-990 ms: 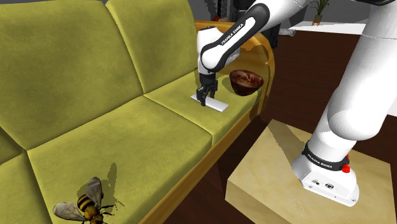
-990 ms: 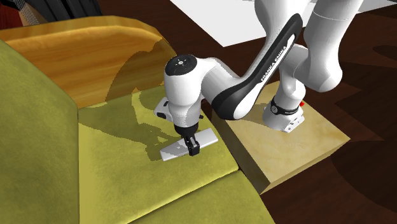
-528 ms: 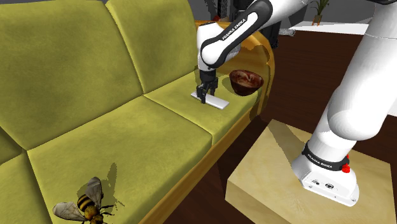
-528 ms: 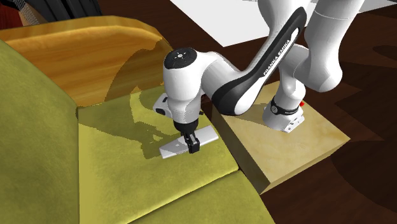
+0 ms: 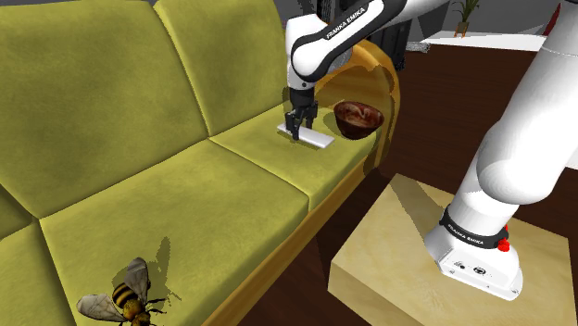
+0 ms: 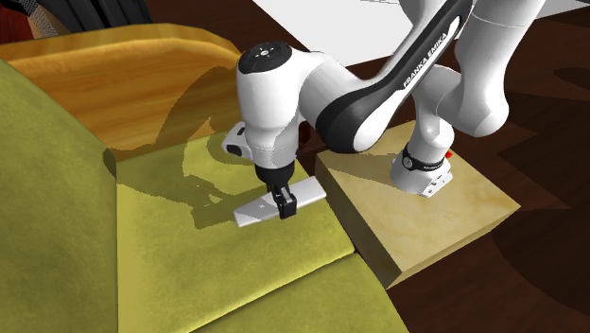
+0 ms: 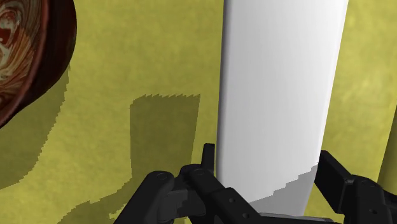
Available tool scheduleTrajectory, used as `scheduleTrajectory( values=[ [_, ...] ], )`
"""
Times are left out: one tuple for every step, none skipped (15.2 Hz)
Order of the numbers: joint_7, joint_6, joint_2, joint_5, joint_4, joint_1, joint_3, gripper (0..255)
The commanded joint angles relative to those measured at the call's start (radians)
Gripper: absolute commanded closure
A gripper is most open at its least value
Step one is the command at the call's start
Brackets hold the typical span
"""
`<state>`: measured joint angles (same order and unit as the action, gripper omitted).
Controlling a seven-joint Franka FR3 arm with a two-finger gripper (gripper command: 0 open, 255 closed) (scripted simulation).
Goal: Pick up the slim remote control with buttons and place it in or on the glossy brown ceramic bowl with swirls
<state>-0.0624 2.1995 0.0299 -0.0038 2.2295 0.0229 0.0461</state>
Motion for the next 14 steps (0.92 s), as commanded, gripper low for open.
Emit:
scheduleTrajectory(
  values=[
    [-0.001, -0.028, 0.015, 0.001, -0.013, 0.001, 0.001, 255],
    [0.0, -0.041, 0.021, 0.001, -0.02, 0.001, 0.0, 255],
    [0.0, -0.054, 0.027, 0.002, -0.028, 0.001, 0.0, 255],
    [0.0, -0.068, 0.032, 0.002, -0.035, 0.001, 0.0, 255],
    [0.0, -0.081, 0.038, 0.002, -0.043, 0.001, 0.0, 255],
    [0.001, -0.094, 0.043, 0.002, -0.051, 0.001, 0.0, 255],
    [0.001, -0.108, 0.048, 0.003, -0.06, 0.001, 0.0, 255],
    [0.001, -0.121, 0.053, 0.003, -0.068, 0.001, 0.0, 255],
    [0.001, -0.134, 0.058, 0.003, -0.077, 0.001, 0.0, 255],
    [0.002, -0.148, 0.062, 0.003, -0.086, 0.0, 0.0, 255],
    [0.002, -0.161, 0.066, 0.004, -0.095, 0.0, 0.0, 255],
    [0.002, -0.174, 0.07, 0.004, -0.104, 0.0, 0.0, 255],
    [0.002, -0.188, 0.074, 0.004, -0.114, 0.0, 0.0, 255],
    [0.002, -0.201, 0.078, 0.004, -0.123, 0.0, 0.0, 255]
  ],
)
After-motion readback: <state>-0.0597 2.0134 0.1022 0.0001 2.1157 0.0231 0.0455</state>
